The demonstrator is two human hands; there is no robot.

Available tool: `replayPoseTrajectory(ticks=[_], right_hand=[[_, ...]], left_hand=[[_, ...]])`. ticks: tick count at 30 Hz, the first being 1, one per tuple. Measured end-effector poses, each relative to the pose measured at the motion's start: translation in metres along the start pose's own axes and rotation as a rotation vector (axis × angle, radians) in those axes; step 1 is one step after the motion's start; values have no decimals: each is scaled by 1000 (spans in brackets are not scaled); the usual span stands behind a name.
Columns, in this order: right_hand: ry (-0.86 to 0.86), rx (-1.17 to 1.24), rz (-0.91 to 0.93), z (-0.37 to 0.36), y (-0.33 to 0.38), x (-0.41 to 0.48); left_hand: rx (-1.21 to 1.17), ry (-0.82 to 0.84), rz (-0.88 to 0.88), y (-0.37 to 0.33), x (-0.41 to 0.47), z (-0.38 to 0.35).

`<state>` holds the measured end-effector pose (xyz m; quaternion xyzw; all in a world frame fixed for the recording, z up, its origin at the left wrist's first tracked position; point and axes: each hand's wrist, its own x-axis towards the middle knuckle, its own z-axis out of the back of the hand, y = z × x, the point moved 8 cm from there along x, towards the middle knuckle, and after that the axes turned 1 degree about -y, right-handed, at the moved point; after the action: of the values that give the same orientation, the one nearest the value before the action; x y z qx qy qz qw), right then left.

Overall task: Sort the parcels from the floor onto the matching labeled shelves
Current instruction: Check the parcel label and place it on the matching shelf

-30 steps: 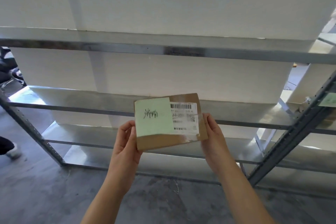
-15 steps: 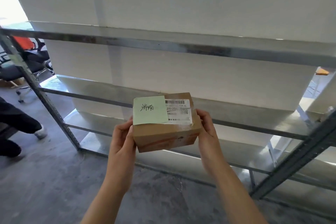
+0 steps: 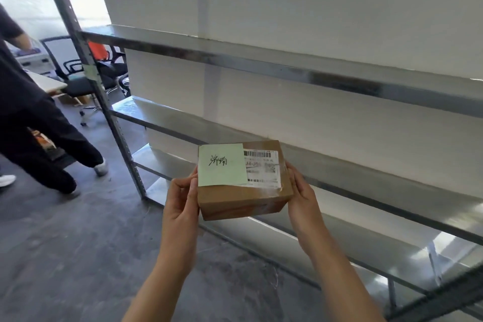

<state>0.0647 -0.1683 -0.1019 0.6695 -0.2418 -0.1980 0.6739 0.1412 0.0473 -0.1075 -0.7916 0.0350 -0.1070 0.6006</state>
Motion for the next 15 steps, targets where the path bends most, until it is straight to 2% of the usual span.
replayPoseTrajectory(ticks=[10, 15], right_hand=[[177, 8, -21, -139, 2, 21], [306, 48, -19, -226, 1, 28]], left_hand=[[-39, -150, 9, -23, 35, 113], [-61, -274, -13, -40, 55, 183]])
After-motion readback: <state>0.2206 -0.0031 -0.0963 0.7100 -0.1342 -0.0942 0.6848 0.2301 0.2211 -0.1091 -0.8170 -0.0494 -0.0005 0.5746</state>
